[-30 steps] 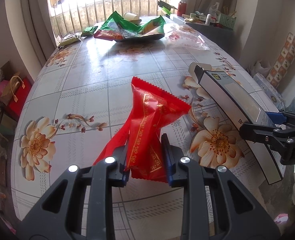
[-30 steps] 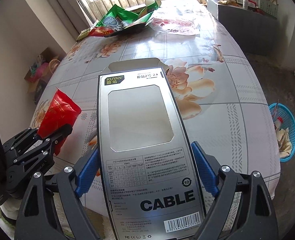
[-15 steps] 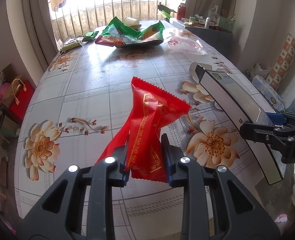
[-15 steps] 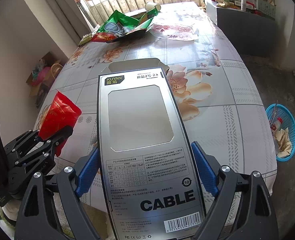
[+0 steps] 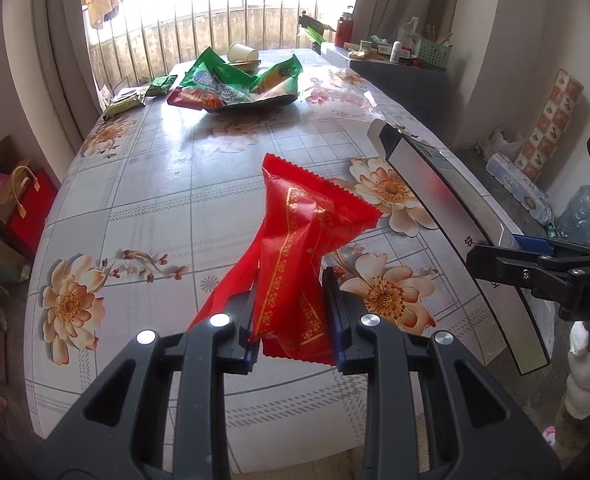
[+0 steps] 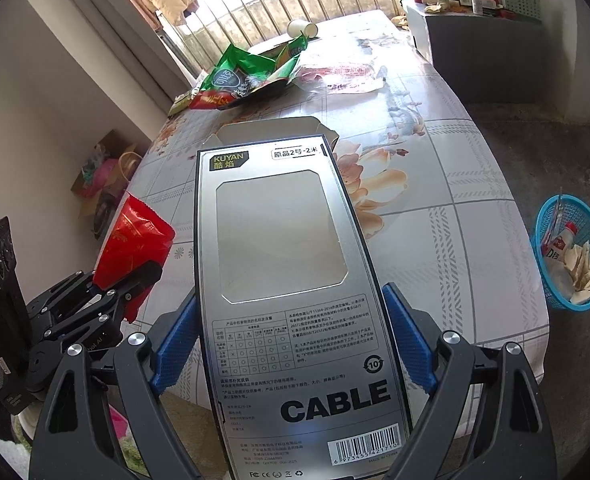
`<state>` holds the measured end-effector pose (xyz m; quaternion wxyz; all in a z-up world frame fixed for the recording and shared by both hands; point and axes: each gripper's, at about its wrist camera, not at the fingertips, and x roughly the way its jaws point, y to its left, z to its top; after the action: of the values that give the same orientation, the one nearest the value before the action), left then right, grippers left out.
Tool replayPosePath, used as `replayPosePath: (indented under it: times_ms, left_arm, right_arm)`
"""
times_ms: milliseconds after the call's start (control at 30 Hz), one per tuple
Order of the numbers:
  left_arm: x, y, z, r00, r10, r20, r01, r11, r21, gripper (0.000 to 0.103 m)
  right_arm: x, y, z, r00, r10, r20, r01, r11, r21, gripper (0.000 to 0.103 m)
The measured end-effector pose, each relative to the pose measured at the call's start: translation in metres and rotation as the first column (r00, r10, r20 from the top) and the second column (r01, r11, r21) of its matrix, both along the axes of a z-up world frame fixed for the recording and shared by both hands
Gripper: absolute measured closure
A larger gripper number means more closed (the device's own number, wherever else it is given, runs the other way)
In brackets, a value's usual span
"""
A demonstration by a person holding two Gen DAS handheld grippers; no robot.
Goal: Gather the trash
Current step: 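Carry wrapper and box to the blue basket and open both tools to drop them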
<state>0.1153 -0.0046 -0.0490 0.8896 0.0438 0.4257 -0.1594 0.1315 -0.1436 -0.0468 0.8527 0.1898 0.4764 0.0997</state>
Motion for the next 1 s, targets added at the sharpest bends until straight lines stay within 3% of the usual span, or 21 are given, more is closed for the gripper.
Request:
replayPosePath:
  times_ms: [200,333,500,567,667,800,867,1000]
  left_arm:
    - [0.013,-0.048,0.021,0.988,-0.155,-0.018,0.153,0.984,-0.086,0.077]
    - [0.022,-0.11,0.034,0.954,-0.298,-0.021,0.293,0.947,-0.131,0.077]
    - [0.034,-0.21,0.031,0.866,-0.49,-0.101,0.463,0.862,-0.207,0.077]
    - [0.04,-0.256,0.019,0.805,-0.569,-0.168,0.528,0.816,-0.233,0.077]
    - [0.051,-0.328,-0.009,0.717,-0.636,-0.286,0.579,0.772,-0.263,0.077]
    - [0.065,-0.416,-0.055,0.637,-0.648,-0.418,0.606,0.755,-0.248,0.076]
    - [0.076,-0.452,-0.079,0.614,-0.631,-0.474,0.598,0.764,-0.242,0.076]
    - [0.103,-0.509,-0.124,0.603,-0.586,-0.542,0.582,0.787,-0.204,0.076]
  right_arm:
    - [-0.028,-0.055,0.014,0.986,-0.138,0.088,0.129,0.987,0.098,0.019]
    - [-0.06,-0.124,0.018,0.94,-0.323,0.111,0.305,0.94,0.154,0.019]
    - [-0.111,-0.222,-0.003,0.826,-0.561,0.054,0.545,0.82,0.177,0.019]
    - [-0.125,-0.256,-0.021,0.781,-0.625,0.006,0.614,0.769,0.179,0.018]
    - [-0.134,-0.3,-0.055,0.726,-0.683,-0.081,0.683,0.705,0.191,0.018]
    - [-0.129,-0.345,-0.105,0.68,-0.709,-0.186,0.731,0.636,0.246,0.018]
    - [-0.121,-0.365,-0.128,0.661,-0.715,-0.229,0.748,0.605,0.271,0.018]
    - [-0.098,-0.403,-0.172,0.619,-0.728,-0.294,0.783,0.543,0.303,0.018]
